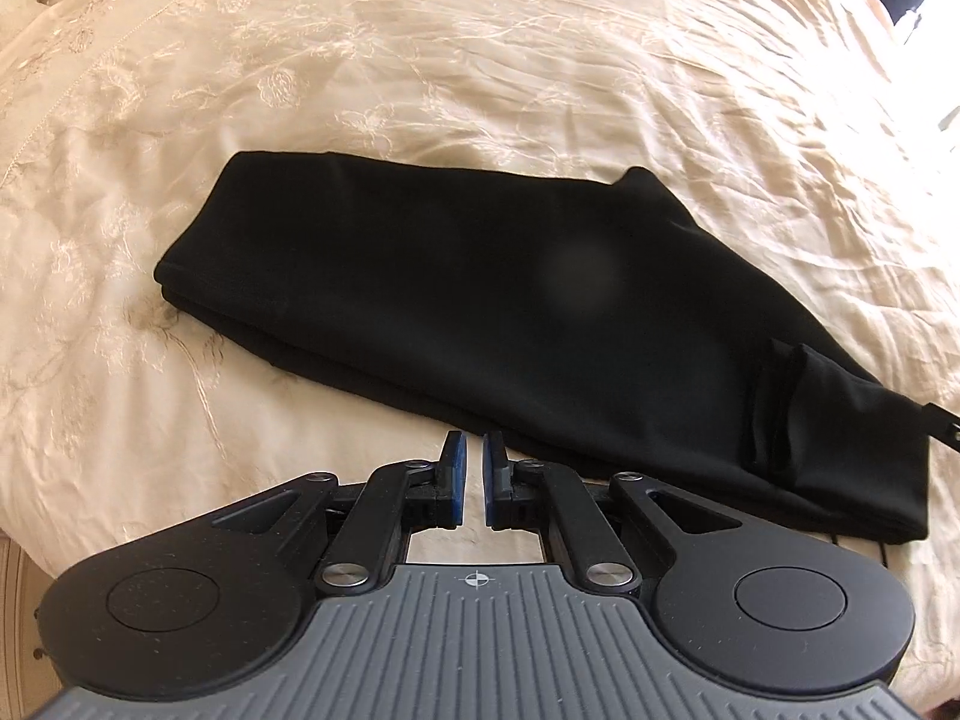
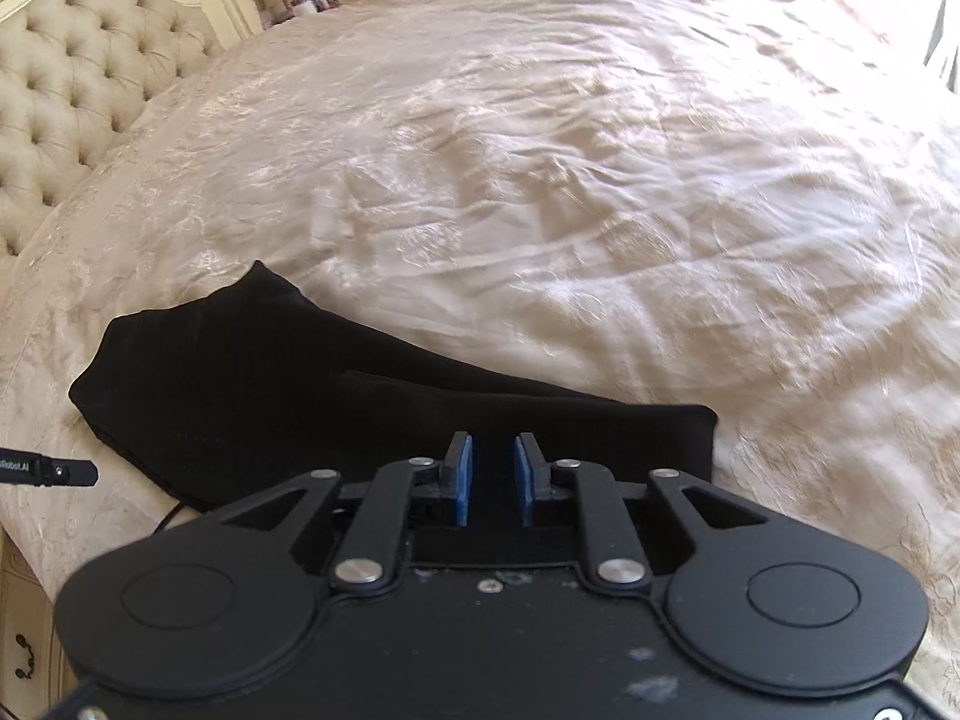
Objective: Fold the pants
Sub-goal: 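Grasp the trouser bundle edge with the left gripper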
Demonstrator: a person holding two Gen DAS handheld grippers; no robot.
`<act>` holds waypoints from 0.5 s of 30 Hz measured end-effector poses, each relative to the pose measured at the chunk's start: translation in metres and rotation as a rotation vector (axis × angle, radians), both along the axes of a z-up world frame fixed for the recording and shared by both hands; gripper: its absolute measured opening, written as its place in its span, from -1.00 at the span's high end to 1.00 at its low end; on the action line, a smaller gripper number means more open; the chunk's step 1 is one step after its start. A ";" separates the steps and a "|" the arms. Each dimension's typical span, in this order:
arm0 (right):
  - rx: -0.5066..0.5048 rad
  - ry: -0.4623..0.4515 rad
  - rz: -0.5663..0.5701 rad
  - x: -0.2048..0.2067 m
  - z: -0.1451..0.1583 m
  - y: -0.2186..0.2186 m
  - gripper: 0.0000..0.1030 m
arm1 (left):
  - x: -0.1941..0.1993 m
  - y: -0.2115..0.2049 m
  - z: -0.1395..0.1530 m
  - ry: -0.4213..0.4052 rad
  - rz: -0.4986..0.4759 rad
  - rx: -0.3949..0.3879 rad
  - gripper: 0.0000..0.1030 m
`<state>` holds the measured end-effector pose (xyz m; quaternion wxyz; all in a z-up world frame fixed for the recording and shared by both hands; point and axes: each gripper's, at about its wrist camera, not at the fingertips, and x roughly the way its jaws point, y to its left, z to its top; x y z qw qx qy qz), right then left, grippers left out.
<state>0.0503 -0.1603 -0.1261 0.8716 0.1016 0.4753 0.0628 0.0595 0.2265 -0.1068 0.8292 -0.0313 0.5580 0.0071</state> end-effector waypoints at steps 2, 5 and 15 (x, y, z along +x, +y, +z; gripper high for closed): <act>-0.009 -0.035 -0.020 -0.001 0.008 0.021 0.61 | 0.009 0.008 -0.003 -0.018 -0.023 -0.004 0.89; -0.038 -0.037 -0.067 0.004 0.013 0.054 0.59 | 0.024 0.030 -0.005 -0.038 -0.079 -0.005 0.89; -0.011 0.068 -0.020 0.031 0.009 0.172 0.59 | 0.083 0.136 -0.012 -0.068 -0.125 -0.133 0.49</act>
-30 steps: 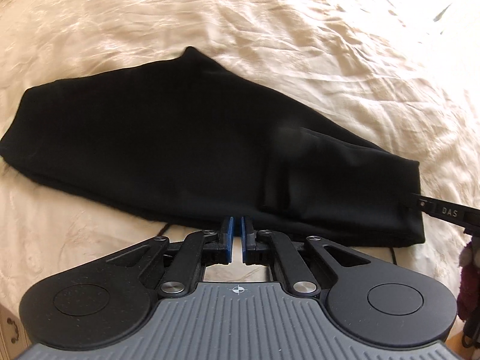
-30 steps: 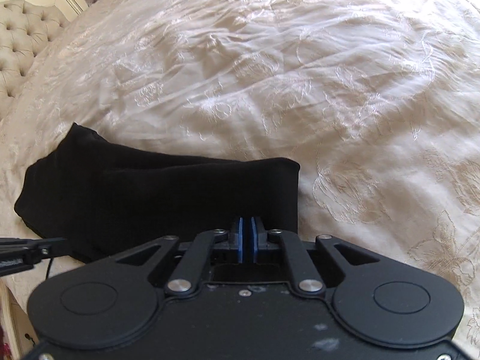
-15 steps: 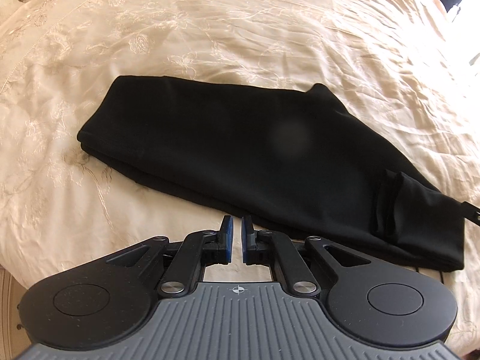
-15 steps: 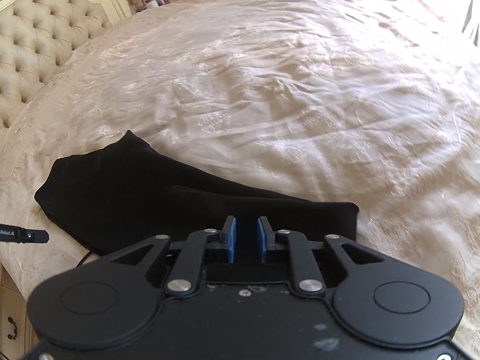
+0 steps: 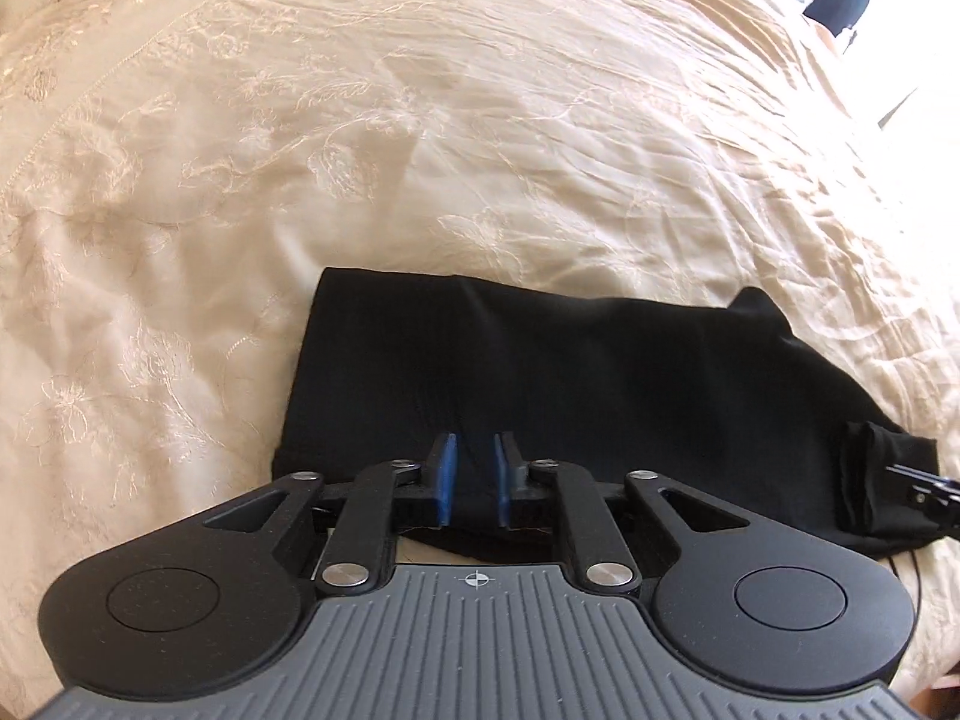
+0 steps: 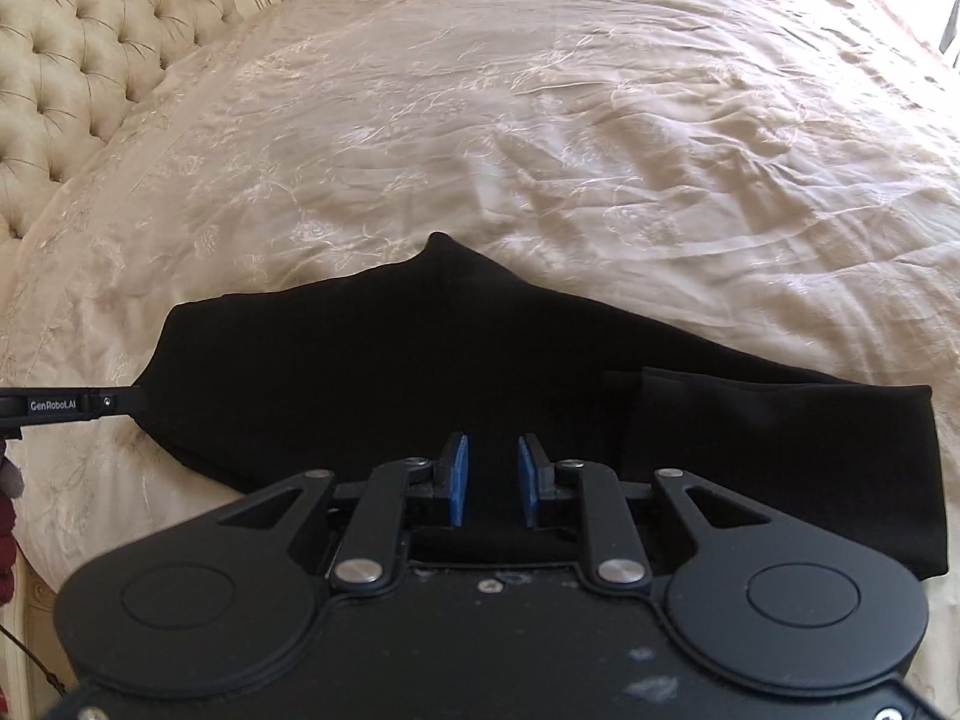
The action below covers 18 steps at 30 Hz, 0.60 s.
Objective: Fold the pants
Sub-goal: 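Grasp the trouser bundle edge with the left gripper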
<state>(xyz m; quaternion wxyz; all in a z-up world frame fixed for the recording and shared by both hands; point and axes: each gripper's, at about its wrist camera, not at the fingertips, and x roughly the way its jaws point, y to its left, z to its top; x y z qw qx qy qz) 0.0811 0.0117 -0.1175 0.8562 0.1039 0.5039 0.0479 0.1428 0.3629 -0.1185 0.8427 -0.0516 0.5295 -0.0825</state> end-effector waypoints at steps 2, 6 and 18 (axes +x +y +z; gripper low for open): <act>-0.003 0.001 -0.014 0.005 0.000 0.017 0.59 | 0.012 0.021 -0.003 0.009 0.018 -0.045 0.16; -0.015 0.002 -0.031 0.012 0.003 0.037 0.59 | 0.035 0.053 -0.013 0.026 0.042 -0.099 -0.25; -0.061 0.026 -0.083 0.021 0.011 0.054 0.59 | 0.070 0.080 -0.091 0.246 -0.030 -0.284 -0.67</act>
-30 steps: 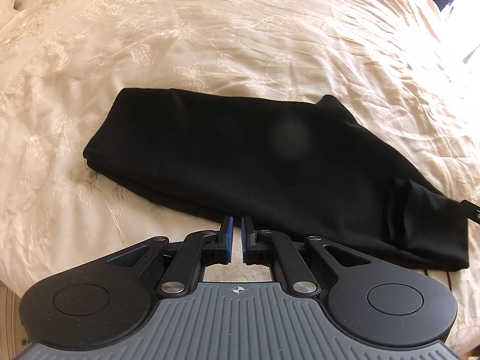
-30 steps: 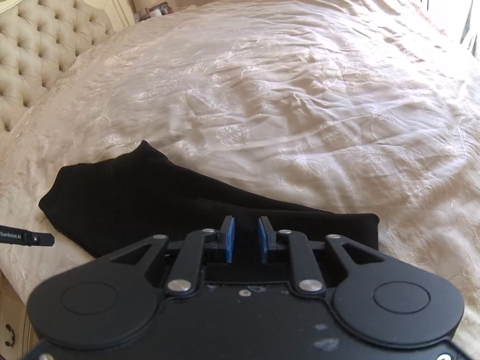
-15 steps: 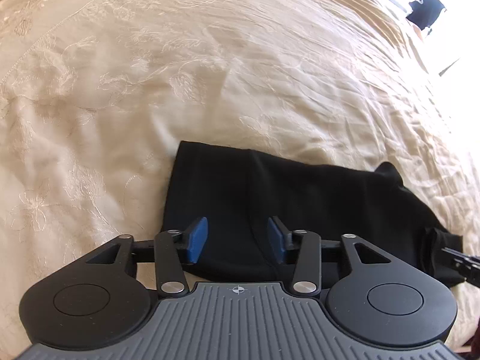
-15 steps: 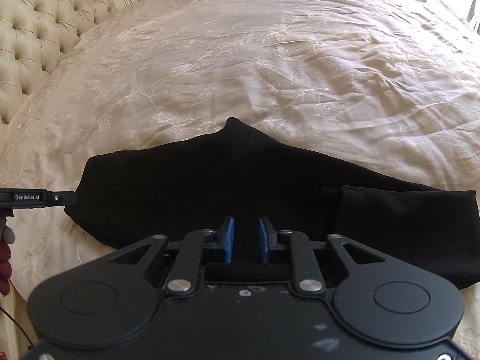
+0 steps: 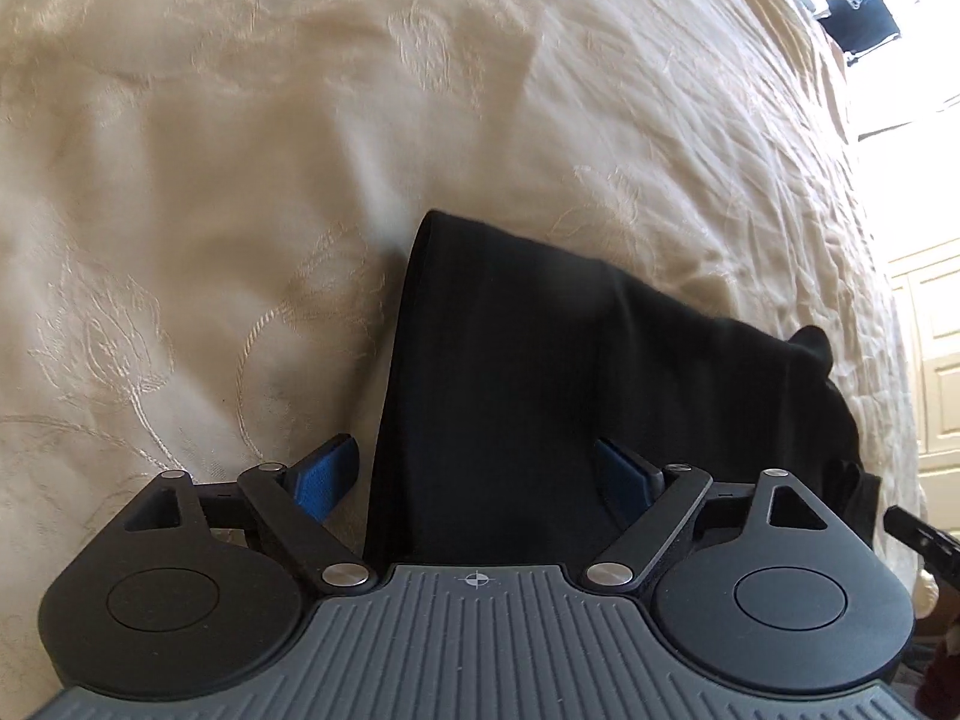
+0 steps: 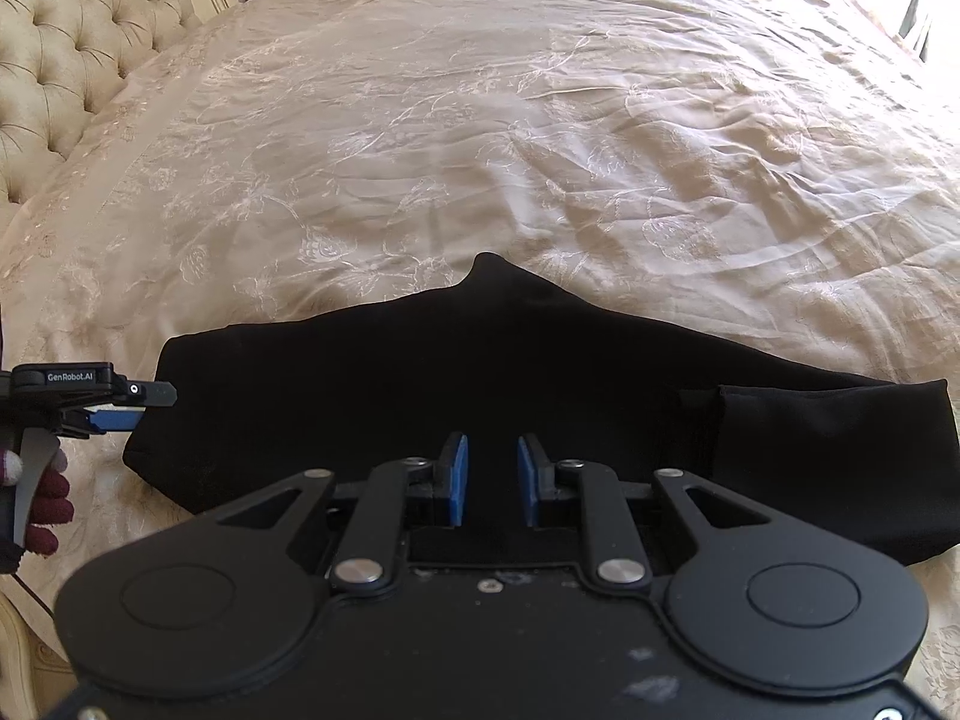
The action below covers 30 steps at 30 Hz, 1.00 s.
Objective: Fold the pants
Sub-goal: 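Grasp the trouser bundle edge with the left gripper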
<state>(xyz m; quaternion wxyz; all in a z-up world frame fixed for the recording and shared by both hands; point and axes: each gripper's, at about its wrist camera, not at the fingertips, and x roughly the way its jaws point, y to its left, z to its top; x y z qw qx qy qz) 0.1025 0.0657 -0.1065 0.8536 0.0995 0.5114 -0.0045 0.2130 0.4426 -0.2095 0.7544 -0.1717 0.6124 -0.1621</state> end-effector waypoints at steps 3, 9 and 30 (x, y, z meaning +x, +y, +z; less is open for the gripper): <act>-0.007 0.009 -0.002 0.001 0.000 0.002 0.59 | 0.001 -0.002 -0.010 -0.007 -0.015 -0.063 -0.99; -0.009 0.037 -0.011 0.007 -0.005 0.006 0.59 | 0.016 0.000 -0.015 0.003 -0.023 -0.134 -0.99; 0.012 0.066 -0.056 0.095 -0.049 -0.001 0.67 | 0.013 -0.016 0.023 -0.018 0.061 -0.075 0.52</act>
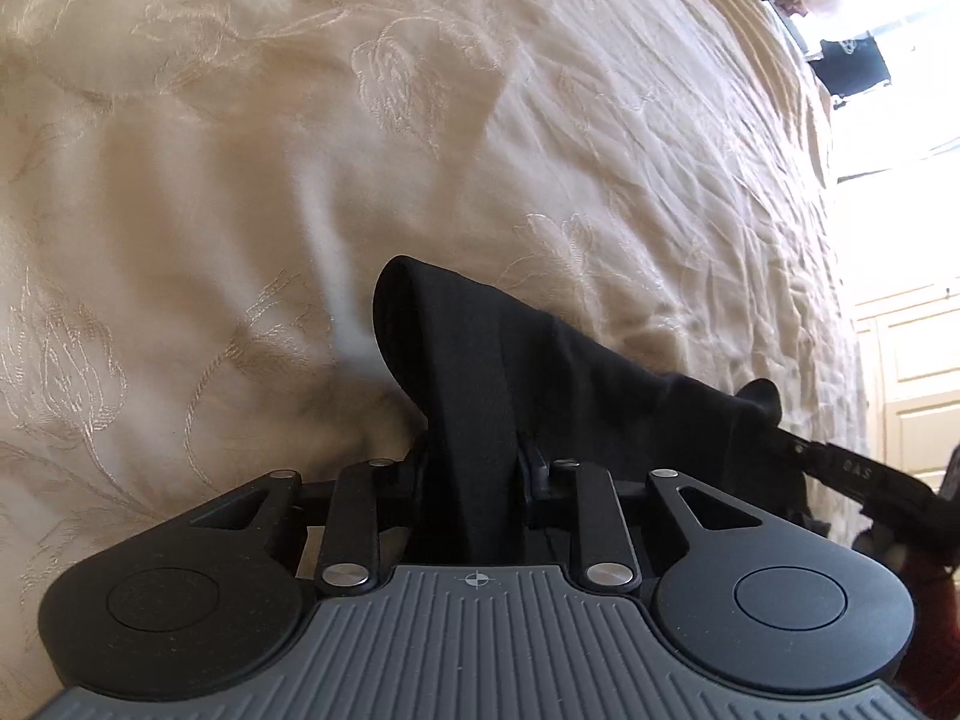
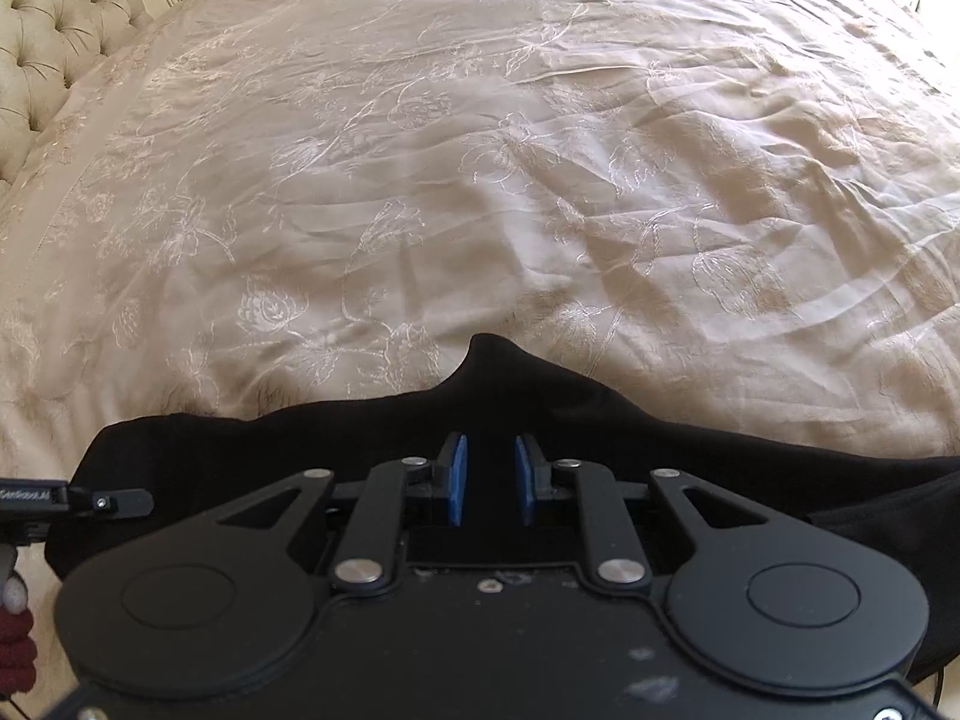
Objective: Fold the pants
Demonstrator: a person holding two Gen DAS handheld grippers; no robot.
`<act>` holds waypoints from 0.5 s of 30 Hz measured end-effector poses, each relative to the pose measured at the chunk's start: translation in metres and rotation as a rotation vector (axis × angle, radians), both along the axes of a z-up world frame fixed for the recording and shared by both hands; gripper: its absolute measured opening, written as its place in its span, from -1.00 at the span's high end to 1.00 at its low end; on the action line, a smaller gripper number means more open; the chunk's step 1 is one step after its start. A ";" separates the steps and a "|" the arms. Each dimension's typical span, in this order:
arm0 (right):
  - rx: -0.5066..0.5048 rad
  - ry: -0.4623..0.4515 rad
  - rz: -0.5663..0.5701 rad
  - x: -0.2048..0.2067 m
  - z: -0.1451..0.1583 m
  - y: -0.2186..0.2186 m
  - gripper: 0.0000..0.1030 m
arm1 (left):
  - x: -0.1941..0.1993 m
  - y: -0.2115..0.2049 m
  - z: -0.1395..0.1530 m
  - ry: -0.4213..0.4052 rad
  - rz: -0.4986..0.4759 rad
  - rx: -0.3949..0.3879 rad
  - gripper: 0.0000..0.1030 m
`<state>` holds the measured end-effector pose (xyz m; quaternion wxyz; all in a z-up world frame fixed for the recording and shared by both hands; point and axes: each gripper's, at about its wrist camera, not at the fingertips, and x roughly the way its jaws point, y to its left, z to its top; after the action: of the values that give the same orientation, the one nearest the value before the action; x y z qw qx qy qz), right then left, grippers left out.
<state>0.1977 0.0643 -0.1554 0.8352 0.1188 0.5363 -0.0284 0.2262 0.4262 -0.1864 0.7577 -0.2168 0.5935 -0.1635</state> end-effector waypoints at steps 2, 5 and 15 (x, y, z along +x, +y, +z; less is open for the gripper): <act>-0.004 0.018 -0.010 0.011 -0.011 -0.002 0.77 | -0.004 -0.005 0.009 -0.020 -0.004 0.016 0.52; -0.007 0.066 -0.023 0.025 -0.027 -0.007 0.84 | -0.009 -0.007 0.023 -0.054 0.000 0.016 0.53; 0.021 0.049 -0.029 0.010 -0.023 -0.011 0.86 | -0.021 -0.011 0.061 -0.111 0.043 0.023 0.81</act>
<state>0.2079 0.0534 -0.1783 0.8198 0.1347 0.5553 -0.0378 0.2052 0.4154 -0.1251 0.7953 -0.2114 0.5474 -0.1519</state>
